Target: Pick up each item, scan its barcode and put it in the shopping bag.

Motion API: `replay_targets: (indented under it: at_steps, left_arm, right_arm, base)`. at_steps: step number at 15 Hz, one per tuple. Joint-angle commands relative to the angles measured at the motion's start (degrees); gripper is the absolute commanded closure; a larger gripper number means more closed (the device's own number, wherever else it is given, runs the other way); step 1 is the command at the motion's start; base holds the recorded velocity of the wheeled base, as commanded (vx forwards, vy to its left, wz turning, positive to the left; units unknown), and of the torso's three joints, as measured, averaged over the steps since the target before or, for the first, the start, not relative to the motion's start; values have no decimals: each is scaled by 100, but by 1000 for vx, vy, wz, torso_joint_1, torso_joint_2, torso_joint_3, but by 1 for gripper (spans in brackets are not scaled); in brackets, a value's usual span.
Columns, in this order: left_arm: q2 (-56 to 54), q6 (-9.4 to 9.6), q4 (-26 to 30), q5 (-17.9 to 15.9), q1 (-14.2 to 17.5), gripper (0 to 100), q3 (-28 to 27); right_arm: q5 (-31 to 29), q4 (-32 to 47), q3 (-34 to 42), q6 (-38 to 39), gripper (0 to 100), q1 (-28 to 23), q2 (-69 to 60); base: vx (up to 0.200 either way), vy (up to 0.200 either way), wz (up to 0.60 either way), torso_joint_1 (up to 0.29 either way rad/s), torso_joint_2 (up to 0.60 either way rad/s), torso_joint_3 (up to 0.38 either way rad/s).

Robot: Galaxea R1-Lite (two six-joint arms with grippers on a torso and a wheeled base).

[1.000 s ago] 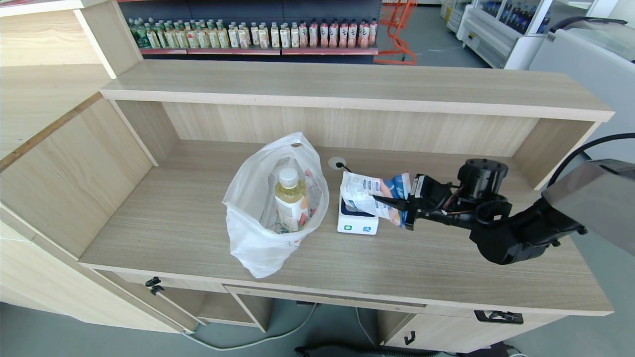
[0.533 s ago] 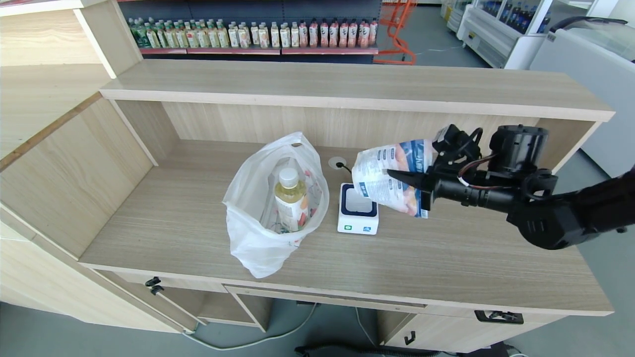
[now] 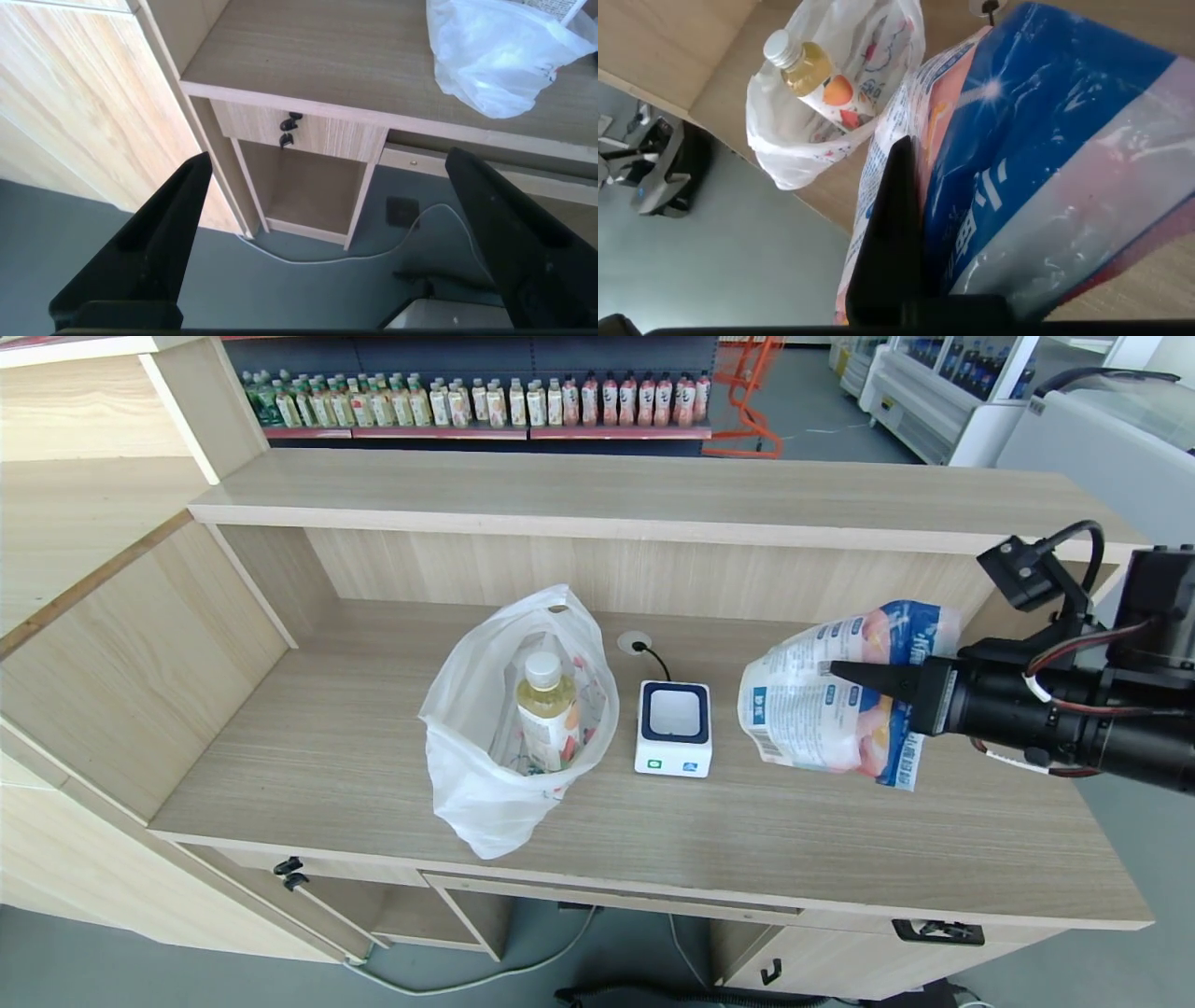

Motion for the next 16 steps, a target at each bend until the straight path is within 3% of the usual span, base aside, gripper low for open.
replay_targets:
  at_steps: [1,7,13,16]
  left_arm:
    - [-1,-2,2,3,1,0,0]
    - [-1,112,2,3,1,0,0]
    - [-1,112,11,3,1,0,0]
    - [-1,103,11,3,1,0,0]
  right_arm:
    - [3,-21,120,6,100,3,-238]
    - [3,-30,489,138,100,-50,-554]
    - [3,-188,542,208,100,-85,-510]
    - [3,-214,551,252,100,-77,-325]
  base:
    - [0,0,0,0,0,0]
    - [0,0,0,0,0,0]
    - [200,200,0,2,2,4]
    - [0,0,0,0,0,0]
